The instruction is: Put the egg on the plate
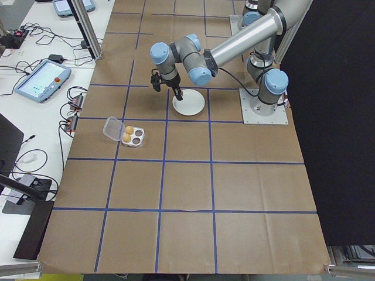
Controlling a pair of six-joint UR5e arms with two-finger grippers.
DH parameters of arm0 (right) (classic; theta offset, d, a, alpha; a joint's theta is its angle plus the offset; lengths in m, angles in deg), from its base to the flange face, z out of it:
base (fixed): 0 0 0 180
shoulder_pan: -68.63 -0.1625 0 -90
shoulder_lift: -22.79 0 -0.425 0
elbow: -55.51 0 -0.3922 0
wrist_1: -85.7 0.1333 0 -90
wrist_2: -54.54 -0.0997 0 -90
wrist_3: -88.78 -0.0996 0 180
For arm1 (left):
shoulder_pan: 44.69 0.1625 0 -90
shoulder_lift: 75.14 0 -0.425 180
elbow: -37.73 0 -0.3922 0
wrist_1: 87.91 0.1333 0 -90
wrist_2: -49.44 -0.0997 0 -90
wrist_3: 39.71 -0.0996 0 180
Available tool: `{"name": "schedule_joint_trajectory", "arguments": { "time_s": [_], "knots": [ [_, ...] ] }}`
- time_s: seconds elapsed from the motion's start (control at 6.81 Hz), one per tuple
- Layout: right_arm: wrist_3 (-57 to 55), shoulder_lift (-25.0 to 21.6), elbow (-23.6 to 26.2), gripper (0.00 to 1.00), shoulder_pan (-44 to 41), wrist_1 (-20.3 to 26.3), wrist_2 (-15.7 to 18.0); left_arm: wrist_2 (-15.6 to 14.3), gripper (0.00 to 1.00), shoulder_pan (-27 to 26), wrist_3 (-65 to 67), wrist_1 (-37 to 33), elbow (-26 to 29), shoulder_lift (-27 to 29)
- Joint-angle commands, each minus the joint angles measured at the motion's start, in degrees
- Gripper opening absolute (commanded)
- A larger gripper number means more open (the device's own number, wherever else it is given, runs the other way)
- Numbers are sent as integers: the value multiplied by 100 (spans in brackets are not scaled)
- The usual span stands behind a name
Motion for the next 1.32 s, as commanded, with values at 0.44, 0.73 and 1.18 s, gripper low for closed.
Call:
{"name": "schedule_joint_trajectory", "arguments": {
  "time_s": [0.44, 0.73, 1.18],
  "knots": [
    [0, 0, 0, 100, 0, 0, 0, 223, 76, -205, 352, 1451, -889, 527],
    [0, 0, 0, 100, 0, 0, 0, 188, 97, -198, 293, 1454, -802, 257],
    [0, 0, 0, 100, 0, 0, 0, -337, 98, 449, -2377, 1166, 327, 113]
  ]
}}
